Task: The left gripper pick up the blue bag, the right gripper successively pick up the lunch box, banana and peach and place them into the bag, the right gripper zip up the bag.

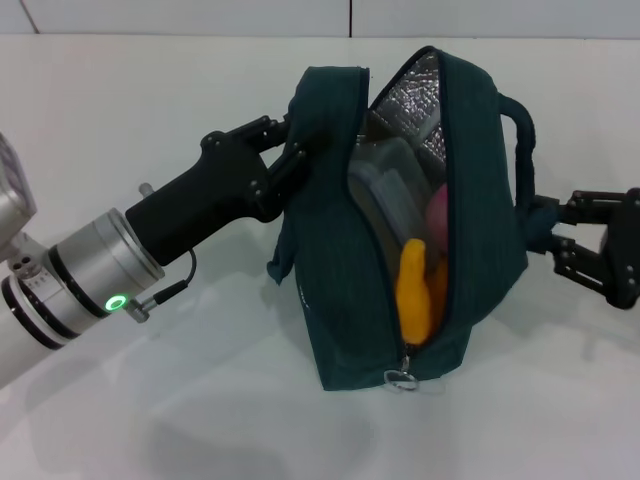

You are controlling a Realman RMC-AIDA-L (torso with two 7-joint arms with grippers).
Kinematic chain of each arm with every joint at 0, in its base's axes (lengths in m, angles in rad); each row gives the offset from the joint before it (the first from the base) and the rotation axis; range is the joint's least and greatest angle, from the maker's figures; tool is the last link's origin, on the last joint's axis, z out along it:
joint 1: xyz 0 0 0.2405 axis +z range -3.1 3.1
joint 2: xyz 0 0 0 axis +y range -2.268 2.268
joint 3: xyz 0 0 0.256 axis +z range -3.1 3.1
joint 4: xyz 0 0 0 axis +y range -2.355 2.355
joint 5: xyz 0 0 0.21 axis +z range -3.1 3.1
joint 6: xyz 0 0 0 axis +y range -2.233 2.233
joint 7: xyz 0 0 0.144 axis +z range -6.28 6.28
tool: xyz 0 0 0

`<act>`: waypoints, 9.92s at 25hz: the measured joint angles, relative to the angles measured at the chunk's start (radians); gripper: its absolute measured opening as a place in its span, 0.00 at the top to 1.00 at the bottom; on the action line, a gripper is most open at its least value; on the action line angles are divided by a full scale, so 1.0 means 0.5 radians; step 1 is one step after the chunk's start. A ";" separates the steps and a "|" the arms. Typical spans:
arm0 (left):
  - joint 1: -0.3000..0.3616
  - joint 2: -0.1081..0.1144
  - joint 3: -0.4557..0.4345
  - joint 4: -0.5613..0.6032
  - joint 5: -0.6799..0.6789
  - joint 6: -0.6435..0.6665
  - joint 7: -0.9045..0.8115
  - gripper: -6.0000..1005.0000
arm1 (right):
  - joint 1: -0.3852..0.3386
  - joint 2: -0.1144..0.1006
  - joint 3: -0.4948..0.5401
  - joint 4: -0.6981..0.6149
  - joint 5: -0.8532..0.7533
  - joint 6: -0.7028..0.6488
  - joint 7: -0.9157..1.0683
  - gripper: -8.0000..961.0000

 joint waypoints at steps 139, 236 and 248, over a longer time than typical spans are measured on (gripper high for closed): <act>0.406 0.010 0.796 -0.026 -0.232 0.076 0.495 0.52 | 0.497 0.129 -0.043 0.187 -0.355 -0.027 -0.361 0.97; 0.123 0.001 0.835 -0.005 -0.630 0.109 0.320 0.55 | 0.421 0.141 -0.503 0.474 0.889 -0.107 -0.809 0.98; 0.069 -0.003 0.839 -0.004 -0.620 0.048 0.320 0.73 | 0.410 0.141 -0.504 0.499 0.902 -0.103 -0.809 0.98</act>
